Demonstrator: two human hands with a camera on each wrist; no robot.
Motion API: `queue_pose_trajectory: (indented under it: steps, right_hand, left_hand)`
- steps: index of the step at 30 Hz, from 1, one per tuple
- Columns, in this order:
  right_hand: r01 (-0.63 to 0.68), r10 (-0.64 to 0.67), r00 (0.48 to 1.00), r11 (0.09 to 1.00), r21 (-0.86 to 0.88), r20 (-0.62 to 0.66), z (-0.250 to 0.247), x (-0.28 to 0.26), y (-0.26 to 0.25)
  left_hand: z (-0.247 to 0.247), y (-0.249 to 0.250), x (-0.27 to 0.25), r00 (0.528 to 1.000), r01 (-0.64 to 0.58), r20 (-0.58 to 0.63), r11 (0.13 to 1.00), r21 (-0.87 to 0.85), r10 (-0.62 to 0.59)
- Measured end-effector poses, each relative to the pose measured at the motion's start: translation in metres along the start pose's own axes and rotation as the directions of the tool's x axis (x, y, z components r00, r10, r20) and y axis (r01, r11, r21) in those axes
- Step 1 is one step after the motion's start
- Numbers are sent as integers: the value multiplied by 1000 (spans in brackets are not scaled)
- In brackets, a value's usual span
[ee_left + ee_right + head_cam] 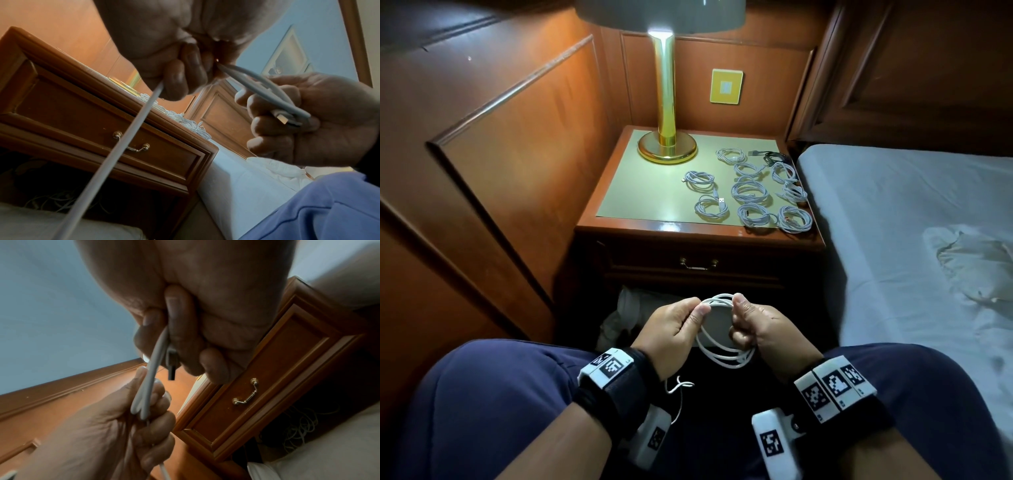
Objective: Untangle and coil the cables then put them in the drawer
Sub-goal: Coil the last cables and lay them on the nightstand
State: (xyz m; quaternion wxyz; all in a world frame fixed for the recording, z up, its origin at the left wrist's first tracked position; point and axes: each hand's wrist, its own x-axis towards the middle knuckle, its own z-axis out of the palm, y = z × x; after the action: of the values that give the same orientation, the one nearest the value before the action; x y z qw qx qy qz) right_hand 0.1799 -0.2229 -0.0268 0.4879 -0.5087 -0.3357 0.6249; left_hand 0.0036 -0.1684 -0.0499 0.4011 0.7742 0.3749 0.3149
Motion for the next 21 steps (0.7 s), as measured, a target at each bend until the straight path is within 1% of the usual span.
queue_pose_trajectory:
  steps: [3, 7, 9, 11, 13, 15, 17, 19, 21]
  right_hand:
    - [-9, 8, 1000, 1000, 29, 5, -1, 0, 1]
    - [14, -14, 1000, 1000, 10, 15, -1, -3, -2]
    - [42, -42, 999, 999, 20, -27, -3, -4, -3]
    - [67, -61, 993, 996, 56, -100, -7, -4, -6]
    - [89, -69, 987, 986, 138, -147, -12, -2, -9]
    - [66, -39, 990, 977, 202, -133, -15, -3, -11]
    - [9, 0, 999, 982, 186, -51, -12, -7, -10]
    - [-1, 0, 1000, 993, 115, 7, -6, -12, -9]
    - [13, -11, 1000, 995, 101, -16, -5, -10, -8]
  left_hand:
    - [-1, 2, 0, 1000, -12, -7, 1000, -20, 12]
    - [-2, 6, -2, 1000, -8, -3, 996, -90, 8]
    - [-5, 7, -2, 1000, 12, -6, 990, -138, -13]
    - [-10, 2, 1, 1000, 19, -18, 988, -156, -22]
    - [-18, -5, 6, 998, 17, -55, 990, -142, -25]
    - [-24, -12, 9, 992, 27, -122, 995, -97, -38]
    - [-24, -15, 11, 975, 56, -206, 991, -121, -81]
    - [-23, -17, 11, 953, 113, -259, 976, -188, -160]
    - [-22, -22, 11, 928, 184, -294, 967, -178, -230]
